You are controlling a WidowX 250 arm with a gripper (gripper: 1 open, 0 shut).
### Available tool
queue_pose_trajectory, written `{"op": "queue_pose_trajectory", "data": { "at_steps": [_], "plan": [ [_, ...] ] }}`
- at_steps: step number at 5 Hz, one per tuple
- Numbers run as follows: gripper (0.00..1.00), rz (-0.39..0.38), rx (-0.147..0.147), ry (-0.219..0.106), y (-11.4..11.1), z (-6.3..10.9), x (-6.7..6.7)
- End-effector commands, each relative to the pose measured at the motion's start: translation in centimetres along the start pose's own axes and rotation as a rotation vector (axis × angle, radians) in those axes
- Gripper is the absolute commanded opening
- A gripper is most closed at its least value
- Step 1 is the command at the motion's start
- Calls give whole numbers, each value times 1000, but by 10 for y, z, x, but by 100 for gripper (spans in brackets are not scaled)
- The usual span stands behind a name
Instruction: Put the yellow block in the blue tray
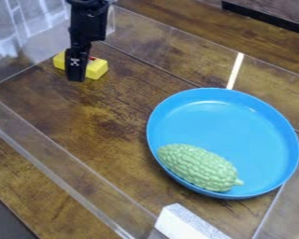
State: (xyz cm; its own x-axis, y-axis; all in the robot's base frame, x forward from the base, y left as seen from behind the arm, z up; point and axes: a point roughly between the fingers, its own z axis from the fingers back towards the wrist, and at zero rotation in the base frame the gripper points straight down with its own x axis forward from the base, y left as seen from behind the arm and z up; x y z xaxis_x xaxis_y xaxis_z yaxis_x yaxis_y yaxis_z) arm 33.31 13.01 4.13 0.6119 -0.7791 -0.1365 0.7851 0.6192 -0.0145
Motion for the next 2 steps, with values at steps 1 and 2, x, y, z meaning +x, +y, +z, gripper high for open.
{"op": "queue_pose_trajectory", "data": {
  "at_steps": [1,2],
  "plan": [
    [100,26,55,-23,16,12,-9],
    [100,21,56,-32,21,4,-7]
  ]
}}
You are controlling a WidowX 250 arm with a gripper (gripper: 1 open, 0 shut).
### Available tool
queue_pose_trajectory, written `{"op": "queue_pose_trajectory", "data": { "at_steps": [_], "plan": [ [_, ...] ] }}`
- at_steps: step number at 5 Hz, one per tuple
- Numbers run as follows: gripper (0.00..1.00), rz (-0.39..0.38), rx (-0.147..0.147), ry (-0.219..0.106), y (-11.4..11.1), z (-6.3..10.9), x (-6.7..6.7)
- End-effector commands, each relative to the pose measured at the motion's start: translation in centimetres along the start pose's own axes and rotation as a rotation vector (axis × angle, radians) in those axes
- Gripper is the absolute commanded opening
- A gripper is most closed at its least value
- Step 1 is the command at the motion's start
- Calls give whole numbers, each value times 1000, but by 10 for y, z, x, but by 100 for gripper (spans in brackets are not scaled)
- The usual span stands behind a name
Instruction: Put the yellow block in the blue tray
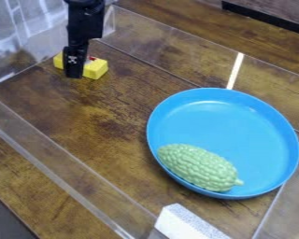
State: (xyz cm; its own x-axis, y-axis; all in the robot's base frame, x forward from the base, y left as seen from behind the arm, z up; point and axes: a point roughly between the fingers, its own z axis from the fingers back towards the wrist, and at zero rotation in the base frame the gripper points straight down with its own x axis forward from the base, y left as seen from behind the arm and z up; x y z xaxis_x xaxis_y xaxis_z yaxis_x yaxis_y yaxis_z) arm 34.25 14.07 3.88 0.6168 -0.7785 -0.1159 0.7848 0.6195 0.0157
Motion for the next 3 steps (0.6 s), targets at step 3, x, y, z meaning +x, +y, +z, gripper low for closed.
{"op": "queue_pose_trajectory", "data": {
  "at_steps": [3],
  "plan": [
    [100,-27,39,-39,29,-15,-4]
  ]
}}
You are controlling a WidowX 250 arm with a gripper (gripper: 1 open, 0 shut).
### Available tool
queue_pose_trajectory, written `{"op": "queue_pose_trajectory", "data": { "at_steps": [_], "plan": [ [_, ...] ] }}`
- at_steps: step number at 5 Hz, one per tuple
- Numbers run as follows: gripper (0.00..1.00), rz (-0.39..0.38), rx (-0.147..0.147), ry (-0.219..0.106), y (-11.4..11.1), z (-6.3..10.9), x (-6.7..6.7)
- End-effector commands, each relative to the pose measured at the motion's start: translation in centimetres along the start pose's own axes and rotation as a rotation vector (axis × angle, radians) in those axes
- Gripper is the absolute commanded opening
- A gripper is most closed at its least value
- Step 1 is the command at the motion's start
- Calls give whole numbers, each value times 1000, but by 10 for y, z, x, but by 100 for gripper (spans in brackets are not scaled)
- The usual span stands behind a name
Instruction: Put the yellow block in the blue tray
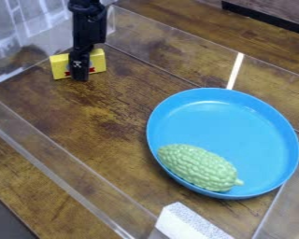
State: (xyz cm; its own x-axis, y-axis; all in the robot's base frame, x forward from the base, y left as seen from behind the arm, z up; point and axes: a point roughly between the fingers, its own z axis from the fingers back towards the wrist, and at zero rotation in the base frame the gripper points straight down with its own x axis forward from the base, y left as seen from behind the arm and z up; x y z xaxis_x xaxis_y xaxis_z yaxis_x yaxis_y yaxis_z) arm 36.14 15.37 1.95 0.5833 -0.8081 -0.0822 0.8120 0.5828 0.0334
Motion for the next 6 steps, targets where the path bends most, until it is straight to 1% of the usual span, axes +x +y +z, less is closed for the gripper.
{"op": "queue_pose_trajectory", "data": {
  "at_steps": [1,2,3,6],
  "plan": [
    [0,25,17,-10,7,4,-9],
    [0,40,16,-16,6,6,-12],
    [0,58,14,-19,3,12,-15],
    [0,118,7,-23,-4,35,-25]
  ]
}}
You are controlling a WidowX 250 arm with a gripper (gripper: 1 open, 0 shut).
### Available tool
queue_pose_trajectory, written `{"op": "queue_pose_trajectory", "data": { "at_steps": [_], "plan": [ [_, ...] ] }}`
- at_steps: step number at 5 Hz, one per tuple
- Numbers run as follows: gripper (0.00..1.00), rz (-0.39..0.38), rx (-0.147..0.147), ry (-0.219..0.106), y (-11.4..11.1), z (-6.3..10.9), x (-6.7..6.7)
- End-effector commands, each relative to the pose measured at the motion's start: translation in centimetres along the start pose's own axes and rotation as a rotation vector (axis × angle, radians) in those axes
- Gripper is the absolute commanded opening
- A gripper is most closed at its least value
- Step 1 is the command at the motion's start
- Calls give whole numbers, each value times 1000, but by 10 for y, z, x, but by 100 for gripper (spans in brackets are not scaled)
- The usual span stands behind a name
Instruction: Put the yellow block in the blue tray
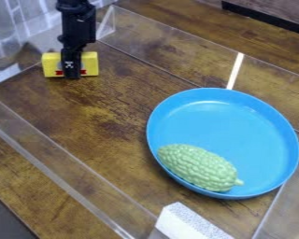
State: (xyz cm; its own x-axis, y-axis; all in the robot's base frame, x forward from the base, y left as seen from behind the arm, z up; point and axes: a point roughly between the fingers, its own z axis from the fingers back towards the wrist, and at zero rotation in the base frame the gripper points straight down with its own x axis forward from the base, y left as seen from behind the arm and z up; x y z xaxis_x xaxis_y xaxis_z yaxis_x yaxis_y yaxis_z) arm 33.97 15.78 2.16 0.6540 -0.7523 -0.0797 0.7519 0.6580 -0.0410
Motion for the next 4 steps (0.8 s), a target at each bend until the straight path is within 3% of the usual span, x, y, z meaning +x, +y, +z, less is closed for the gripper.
{"op": "queue_pose_trajectory", "data": {
  "at_steps": [1,3,4],
  "plan": [
    [0,44,85,-20,7,44,-11],
    [0,79,77,-10,0,60,-15],
    [0,131,95,0,-12,86,-20]
  ]
}}
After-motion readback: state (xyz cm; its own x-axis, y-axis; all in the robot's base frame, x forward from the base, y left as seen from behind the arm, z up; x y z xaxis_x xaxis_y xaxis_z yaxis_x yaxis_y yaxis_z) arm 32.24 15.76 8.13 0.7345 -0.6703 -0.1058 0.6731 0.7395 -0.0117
